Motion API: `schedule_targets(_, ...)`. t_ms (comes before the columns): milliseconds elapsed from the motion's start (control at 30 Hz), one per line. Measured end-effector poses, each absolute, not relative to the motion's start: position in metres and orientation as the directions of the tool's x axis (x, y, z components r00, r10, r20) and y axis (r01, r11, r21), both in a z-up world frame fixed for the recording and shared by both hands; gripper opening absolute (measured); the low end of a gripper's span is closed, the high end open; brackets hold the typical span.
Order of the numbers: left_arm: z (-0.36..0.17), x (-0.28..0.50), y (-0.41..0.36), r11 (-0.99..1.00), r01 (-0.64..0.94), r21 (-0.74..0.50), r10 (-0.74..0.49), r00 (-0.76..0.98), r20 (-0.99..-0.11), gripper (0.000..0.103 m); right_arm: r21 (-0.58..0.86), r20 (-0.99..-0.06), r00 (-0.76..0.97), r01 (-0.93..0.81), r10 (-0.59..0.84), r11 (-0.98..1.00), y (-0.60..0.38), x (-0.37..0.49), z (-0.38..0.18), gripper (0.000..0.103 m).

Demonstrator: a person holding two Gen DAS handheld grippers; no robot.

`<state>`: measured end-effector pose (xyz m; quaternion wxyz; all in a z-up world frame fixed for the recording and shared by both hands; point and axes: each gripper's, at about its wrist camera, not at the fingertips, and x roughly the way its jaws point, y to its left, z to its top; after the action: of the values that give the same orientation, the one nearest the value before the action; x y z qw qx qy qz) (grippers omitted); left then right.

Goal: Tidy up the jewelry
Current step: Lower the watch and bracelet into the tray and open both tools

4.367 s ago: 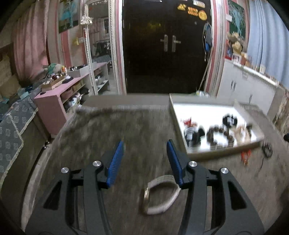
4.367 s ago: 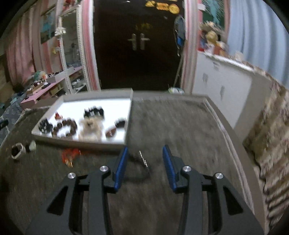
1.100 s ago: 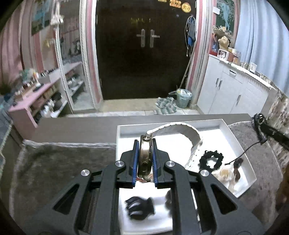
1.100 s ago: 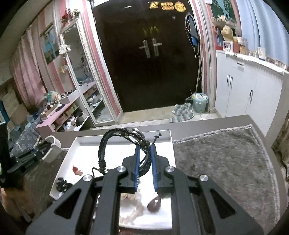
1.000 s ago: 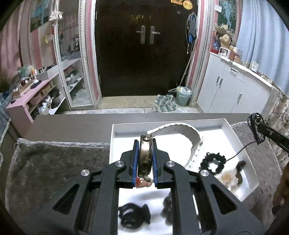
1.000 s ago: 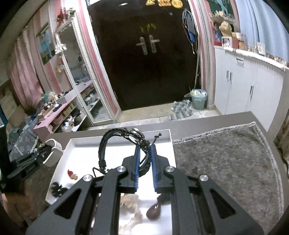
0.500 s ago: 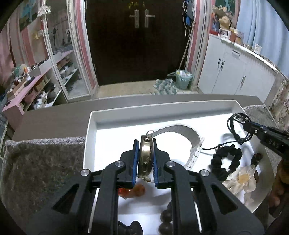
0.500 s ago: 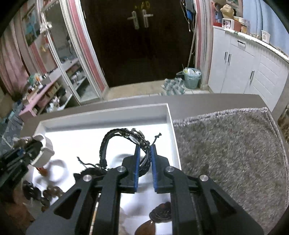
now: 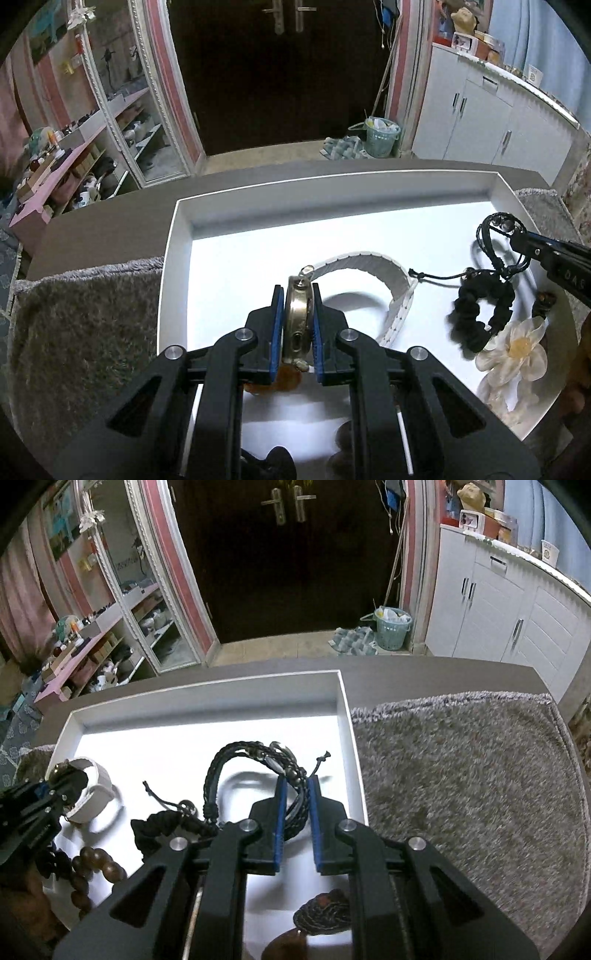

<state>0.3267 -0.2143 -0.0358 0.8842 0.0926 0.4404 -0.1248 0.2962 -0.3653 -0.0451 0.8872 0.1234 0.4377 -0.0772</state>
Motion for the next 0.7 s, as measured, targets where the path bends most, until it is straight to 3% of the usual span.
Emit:
schedule_targets(233,-0.038,0.326,-0.222,0.944,0.314,0.106,-0.105,0.586,-0.804,0.013,0.154,-0.813,0.583,0.241,-0.016,0.958,-0.366,0.299,-0.051,0.012)
schedule_targets(600,-0.038,0.333,-0.23,0.943,0.32,0.091,-0.115,0.57,-0.814,0.014,0.152,-0.817,0.576,0.24,-0.015,0.959,-0.363,0.304,-0.052,0.014)
schedule_targets(700,-0.039,0.334,-0.224,0.946,0.315,0.073,-0.127,0.569,-0.813,0.016,0.165,-0.812,0.584,0.236,-0.004,0.958,-0.363,0.302,-0.052,0.025)
